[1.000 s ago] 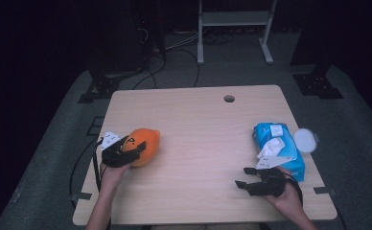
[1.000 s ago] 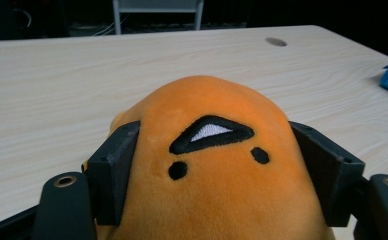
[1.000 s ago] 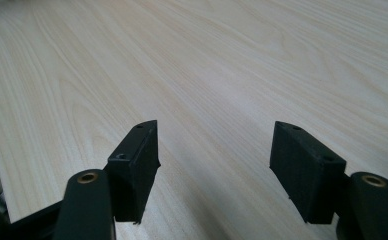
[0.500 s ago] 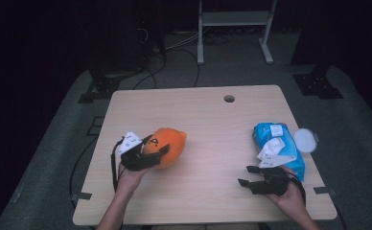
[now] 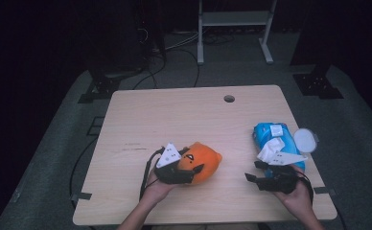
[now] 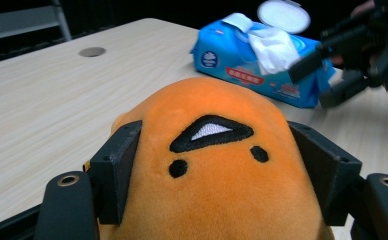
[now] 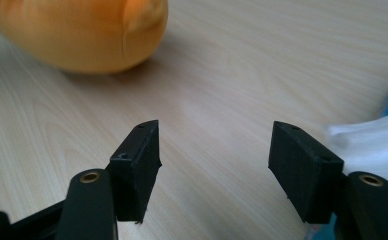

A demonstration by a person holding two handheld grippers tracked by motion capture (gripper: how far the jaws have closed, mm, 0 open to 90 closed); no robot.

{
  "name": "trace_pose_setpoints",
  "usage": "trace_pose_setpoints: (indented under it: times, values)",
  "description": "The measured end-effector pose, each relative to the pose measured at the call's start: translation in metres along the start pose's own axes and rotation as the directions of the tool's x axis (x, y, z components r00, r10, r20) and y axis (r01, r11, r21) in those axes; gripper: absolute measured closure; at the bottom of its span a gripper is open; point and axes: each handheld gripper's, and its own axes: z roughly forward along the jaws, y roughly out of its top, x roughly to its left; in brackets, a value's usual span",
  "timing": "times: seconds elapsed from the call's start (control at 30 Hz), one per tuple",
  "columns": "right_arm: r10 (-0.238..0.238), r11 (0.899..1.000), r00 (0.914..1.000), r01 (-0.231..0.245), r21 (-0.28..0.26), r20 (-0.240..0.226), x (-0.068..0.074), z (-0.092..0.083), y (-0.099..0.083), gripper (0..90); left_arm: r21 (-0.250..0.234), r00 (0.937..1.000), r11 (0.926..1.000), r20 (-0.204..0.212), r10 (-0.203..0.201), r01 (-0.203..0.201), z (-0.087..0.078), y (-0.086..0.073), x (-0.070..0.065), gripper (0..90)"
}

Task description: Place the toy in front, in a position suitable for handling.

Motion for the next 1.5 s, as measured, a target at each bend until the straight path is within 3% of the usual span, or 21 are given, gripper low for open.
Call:
trace_pose_setpoints:
  times: [0.1,0.27,0.33,0.4,0.43,0.53,0.57,0.7,0.87,0.93,1.0,1.03,1.17,1.27,1.37,1.5]
  values:
    - [0.009,0.998,0.9998,-0.008,-0.061,0.018,0.0,-0.015,0.004,37.1,-0.019,0.9981,0.9996,0.058,0.022,-0.021,0.007,-0.003,-0.007,27.9]
    - [0.008,0.99,0.9991,-0.003,-0.139,0.041,0.0,-0.036,0.012,37.8,-0.023,0.9939,0.9985,0.098,0.052,-0.05,0.014,-0.006,-0.014,27.9]
    - [0.001,0.988,0.9978,0.009,-0.155,0.066,-0.003,-0.044,0.015,37.8,0.003,0.9882,0.9977,0.138,0.067,-0.068,0.021,-0.01,-0.017,27.5]
    - [0.001,0.987,0.997,0.012,-0.162,0.077,-0.005,-0.048,0.016,37.8,0.008,0.9865,0.9969,0.145,0.077,-0.079,0.023,-0.012,-0.019,25.3]
    - [0.0,0.986,0.9947,0.018,-0.168,0.103,-0.012,-0.054,0.019,37.8,0.013,0.9853,0.9961,0.148,0.084,-0.087,0.024,-0.012,-0.021,22.5]
    - [0.018,0.985,0.9923,0.004,-0.173,0.123,-0.024,-0.058,0.022,37.8,0.021,0.9841,0.9943,0.147,0.1,-0.104,0.024,-0.012,-0.022,19.4]
    - [0.027,0.987,0.9882,-0.002,-0.162,0.151,-0.035,-0.058,0.024,38.2,0.019,0.9836,0.9947,0.152,0.097,-0.101,0.025,-0.014,-0.022,16.8]
    - [0.039,0.994,0.9829,-0.019,-0.11,0.18,-0.057,-0.045,0.026,39.6,0.028,0.9826,0.9953,0.164,0.087,-0.093,0.026,-0.013,-0.022,12.7]
    - [0.033,0.999,0.9744,-0.026,-0.037,0.222,-0.077,-0.025,0.026,41.3,0.031,0.9796,0.993,0.17,0.108,-0.114,0.026,-0.013,-0.023,11.9]
    - [0.057,0.998,0.9739,-0.052,-0.026,0.22,-0.082,-0.018,0.022,44.1,0.047,0.9785,0.9917,0.174,0.11,-0.12,0.025,-0.009,-0.022,11.8]
    - [0.059,0.998,0.9729,-0.057,-0.014,0.224,-0.084,-0.015,0.019,47.4,0.05,0.9771,0.9908,0.179,0.115,-0.125,0.024,-0.006,-0.02,11.8]
    - [0.067,0.997,0.972,-0.072,0.018,0.225,-0.086,-0.01,0.011,51.0,0.038,0.9781,0.9926,0.178,0.107,-0.116,0.021,-0.003,-0.018,11.8]
    - [0.113,0.993,0.9676,-0.116,-0.001,0.226,-0.089,-0.011,0.009,55.9,0.014,0.9791,0.9935,0.172,0.109,-0.113,0.011,0.003,-0.015,11.2]
    - [0.105,0.994,0.9644,-0.108,-0.001,0.243,-0.086,-0.009,0.008,56.1,0.012,0.9791,0.9929,0.168,0.115,-0.118,0.005,0.005,-0.014,10.6]
    - [0.113,0.993,0.9611,-0.116,-0.005,0.252,-0.085,-0.01,0.009,58.4,0.042,0.9751,0.9899,0.182,0.126,-0.136,-0.001,0.003,-0.01,10.4]
    - [0.119,0.993,0.9596,-0.117,-0.021,0.255,-0.085,-0.013,0.009,64.2,0.066,0.9747,0.9895,0.193,0.114,-0.129,-0.002,-0.002,-0.005,9.9]
